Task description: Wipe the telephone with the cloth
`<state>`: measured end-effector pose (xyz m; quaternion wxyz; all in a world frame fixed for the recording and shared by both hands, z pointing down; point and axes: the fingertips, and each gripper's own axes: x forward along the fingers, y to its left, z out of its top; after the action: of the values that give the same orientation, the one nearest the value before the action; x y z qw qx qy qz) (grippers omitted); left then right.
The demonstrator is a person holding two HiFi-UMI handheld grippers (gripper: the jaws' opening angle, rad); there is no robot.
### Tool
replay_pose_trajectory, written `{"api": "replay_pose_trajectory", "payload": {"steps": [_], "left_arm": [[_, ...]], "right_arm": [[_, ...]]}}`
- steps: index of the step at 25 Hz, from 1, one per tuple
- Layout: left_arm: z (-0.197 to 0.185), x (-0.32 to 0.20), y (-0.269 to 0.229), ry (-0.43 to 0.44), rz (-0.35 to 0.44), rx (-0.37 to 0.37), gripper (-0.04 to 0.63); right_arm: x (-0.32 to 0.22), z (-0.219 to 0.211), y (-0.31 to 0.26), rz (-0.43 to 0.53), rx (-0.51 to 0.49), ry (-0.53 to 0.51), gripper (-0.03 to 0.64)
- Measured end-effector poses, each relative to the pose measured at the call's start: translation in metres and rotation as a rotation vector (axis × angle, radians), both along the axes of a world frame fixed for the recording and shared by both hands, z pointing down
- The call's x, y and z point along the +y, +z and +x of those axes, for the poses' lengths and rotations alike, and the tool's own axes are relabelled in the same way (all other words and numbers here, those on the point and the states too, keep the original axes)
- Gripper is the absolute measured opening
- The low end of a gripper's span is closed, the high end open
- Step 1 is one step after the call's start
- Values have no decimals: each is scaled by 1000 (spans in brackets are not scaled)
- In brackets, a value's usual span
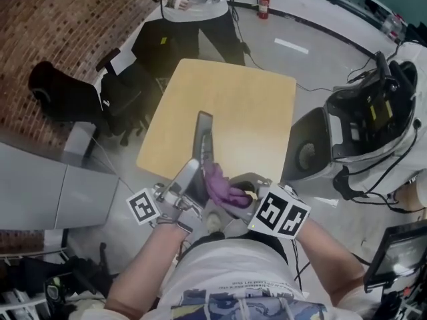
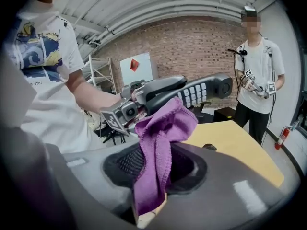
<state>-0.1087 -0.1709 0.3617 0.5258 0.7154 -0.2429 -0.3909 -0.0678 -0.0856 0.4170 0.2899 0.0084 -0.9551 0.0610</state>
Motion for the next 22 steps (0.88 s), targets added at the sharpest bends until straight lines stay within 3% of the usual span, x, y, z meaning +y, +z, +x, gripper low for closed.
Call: {"api": "replay_pose_trajectory", "payload": {"steps": [9,15,22], "left_arm": [[6,5,15,11,0,5,252],[3,0,22,13,-18,7,252],[7,-5,31,18,-25,27,252]], "right_arm": [[22,24,1,20,-7,25,117],[25,8,-35,74,-66,6,117],[32,4,-11,64,-18,-24,117]]}}
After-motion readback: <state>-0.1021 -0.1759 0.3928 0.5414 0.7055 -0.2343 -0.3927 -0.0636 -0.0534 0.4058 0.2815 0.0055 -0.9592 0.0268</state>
